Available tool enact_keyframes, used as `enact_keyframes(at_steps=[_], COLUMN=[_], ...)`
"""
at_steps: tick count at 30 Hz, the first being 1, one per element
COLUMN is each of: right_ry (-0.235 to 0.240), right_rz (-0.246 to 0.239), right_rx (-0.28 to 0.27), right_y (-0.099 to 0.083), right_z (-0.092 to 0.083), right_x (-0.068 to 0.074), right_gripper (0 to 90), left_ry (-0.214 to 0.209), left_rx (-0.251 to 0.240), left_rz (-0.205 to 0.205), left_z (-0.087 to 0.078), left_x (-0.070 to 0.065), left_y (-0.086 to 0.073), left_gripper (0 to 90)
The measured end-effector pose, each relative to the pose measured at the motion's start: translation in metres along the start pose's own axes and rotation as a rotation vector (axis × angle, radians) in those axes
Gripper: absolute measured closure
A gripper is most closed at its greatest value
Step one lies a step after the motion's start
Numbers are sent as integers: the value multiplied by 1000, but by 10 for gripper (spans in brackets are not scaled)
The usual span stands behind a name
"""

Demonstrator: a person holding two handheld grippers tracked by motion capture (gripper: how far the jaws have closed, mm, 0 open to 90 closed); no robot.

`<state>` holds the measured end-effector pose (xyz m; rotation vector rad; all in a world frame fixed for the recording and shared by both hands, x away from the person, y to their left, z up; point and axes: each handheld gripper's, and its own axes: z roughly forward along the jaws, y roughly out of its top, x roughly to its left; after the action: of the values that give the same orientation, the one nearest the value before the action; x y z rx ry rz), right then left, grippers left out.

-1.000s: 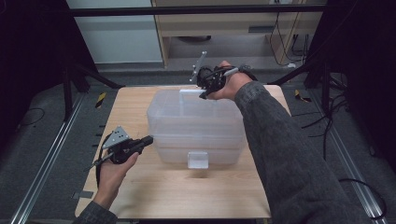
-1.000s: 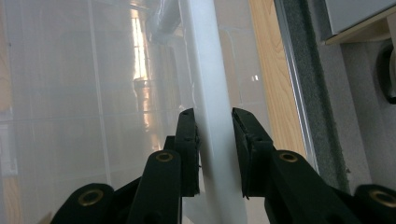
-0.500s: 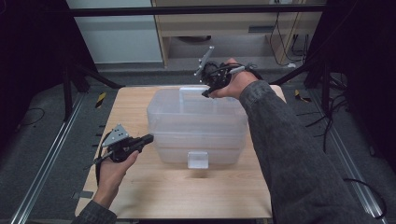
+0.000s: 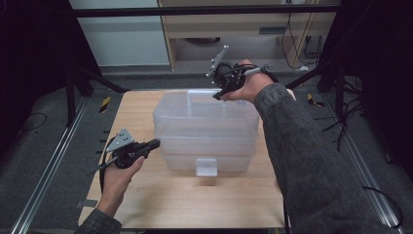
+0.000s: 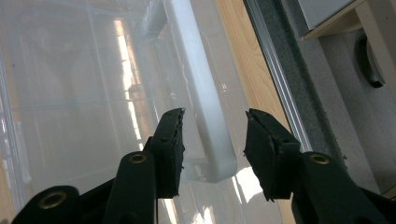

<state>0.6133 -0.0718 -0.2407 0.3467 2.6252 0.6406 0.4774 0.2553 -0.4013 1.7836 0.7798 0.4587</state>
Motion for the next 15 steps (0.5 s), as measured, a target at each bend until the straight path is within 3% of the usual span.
enact_keyframes(at_steps=[15], right_ry=[11], right_rz=[-2], right_rx=[6], right_y=[2], right_z=[3], right_x=[0], right_gripper=[603], left_ry=[-1], left_rx=[-5], left_rz=[3], left_z=[-1], left_x=[1], left_y=[4], left_gripper=[894])
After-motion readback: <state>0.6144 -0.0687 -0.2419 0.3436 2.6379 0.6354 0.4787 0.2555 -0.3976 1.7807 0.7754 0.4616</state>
